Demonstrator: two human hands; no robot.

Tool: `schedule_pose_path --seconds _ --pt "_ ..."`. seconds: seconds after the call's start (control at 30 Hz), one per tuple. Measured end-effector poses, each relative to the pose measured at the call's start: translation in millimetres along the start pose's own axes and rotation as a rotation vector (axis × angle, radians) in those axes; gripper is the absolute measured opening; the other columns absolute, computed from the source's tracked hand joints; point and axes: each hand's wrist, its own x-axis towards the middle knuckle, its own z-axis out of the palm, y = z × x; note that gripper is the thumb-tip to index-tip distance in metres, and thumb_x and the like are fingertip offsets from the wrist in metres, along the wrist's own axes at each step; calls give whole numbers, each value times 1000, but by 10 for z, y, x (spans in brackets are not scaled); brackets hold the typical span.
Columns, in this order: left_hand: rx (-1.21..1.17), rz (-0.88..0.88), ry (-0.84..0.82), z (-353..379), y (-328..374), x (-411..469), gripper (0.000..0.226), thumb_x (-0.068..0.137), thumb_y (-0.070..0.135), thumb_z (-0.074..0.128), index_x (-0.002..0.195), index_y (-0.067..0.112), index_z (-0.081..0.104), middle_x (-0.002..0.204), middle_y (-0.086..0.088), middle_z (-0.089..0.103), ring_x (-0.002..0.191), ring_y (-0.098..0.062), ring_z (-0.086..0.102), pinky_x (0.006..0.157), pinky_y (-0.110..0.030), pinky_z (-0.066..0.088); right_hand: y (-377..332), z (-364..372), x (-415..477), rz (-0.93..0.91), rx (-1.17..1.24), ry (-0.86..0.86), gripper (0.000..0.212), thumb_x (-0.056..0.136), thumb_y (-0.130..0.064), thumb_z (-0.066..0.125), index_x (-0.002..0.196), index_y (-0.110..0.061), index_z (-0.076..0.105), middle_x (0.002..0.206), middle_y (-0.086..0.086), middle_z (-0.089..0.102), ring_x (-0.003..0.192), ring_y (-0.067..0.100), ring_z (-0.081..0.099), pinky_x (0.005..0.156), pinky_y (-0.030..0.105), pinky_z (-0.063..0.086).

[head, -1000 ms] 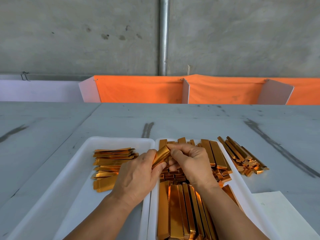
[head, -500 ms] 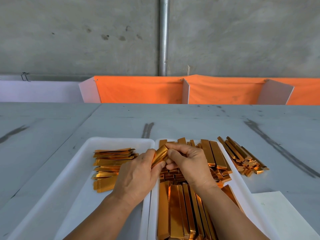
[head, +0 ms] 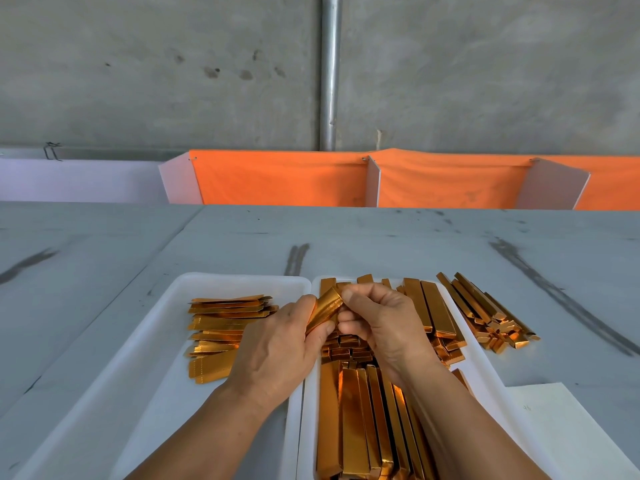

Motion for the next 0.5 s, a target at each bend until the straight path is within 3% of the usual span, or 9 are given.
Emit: schedule_pose_path --seconds 0.2,0.4,0.5 --pt "25 17 -22 7 -3 -4 40 95 58 33 117 28 48 84 15 52 69 -6 56 57 -14 40 6 -8 0 -9 -45 16 6 90 -8 66 87 -4 71 67 12 70 54 14 66 53 19 57" --pt "24 14 -9 12 20 -7 58 87 61 15 120 27 48 91 12 60 73 -7 61 62 -18 50 28 0 -28 -152 -238 39 10 94 -8 63 87 -4 69 66 9 71 54 16 68 58 22 57" --pt "17 -10 -9 20 13 -7 47 93 57 26 121 27 48 92 12 62 74 -7 62 62 -18 50 36 8 -36 -164 -247 29 13 96 -7 60 90 -2 71 71 13 72 57 17 69 61 24 58"
